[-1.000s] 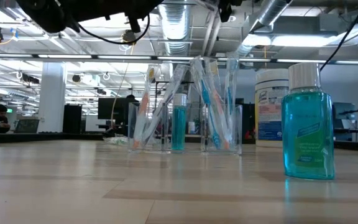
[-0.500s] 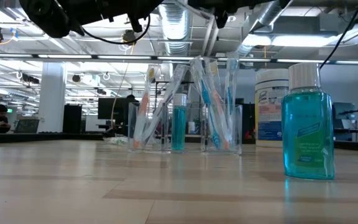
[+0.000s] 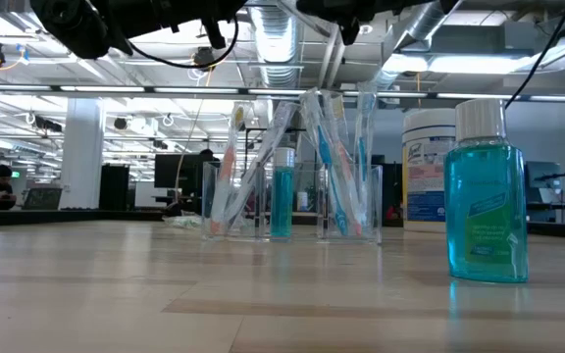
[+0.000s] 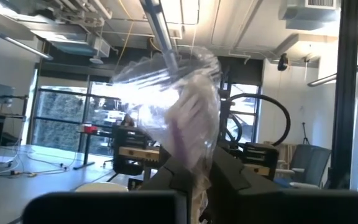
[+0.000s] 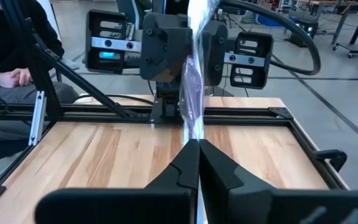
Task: Pick & Place toothbrushing station
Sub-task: Put the purple toothbrush into the transparent organizer
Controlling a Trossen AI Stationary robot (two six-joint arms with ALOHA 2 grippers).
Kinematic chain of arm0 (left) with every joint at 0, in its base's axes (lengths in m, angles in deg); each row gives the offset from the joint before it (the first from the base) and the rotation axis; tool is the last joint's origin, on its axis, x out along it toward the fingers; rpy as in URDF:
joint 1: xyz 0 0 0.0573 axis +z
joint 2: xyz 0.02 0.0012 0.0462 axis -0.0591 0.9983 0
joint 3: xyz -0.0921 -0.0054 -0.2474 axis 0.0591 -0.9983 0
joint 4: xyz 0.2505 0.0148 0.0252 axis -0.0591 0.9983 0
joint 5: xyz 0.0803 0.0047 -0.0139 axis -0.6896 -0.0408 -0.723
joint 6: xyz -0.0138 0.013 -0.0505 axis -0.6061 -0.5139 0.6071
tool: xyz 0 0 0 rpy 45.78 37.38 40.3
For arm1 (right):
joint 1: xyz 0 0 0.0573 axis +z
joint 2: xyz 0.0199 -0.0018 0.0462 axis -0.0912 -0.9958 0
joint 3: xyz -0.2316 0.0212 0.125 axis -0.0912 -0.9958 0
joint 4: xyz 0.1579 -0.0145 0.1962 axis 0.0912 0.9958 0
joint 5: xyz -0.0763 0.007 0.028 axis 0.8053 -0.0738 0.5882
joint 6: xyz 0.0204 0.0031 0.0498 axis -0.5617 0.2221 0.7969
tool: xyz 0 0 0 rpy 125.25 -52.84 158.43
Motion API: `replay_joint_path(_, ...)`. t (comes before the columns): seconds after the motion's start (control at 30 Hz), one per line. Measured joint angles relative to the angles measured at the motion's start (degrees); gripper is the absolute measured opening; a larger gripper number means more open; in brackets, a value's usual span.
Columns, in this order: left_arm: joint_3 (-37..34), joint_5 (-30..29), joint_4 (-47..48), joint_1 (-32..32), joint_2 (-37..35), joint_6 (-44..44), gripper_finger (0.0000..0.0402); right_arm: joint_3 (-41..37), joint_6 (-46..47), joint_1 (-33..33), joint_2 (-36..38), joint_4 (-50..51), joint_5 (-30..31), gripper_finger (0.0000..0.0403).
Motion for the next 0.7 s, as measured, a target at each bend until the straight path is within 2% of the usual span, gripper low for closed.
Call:
replay_joint_path(0.43, 0.0, 0.26, 0.66, 0.07, 0.0, 1.41, 0.0009, 0.0, -0.46, -0.79, 0.02, 1.42, -0.16, 0.0006)
replay_joint_path(0.7, 0.0, 0.37, 1.39, 0.06, 0.0, 1.72, 0.0009, 0.0, -0.46, -0.78, 0.52, 1.73, -0.25, 0.0069)
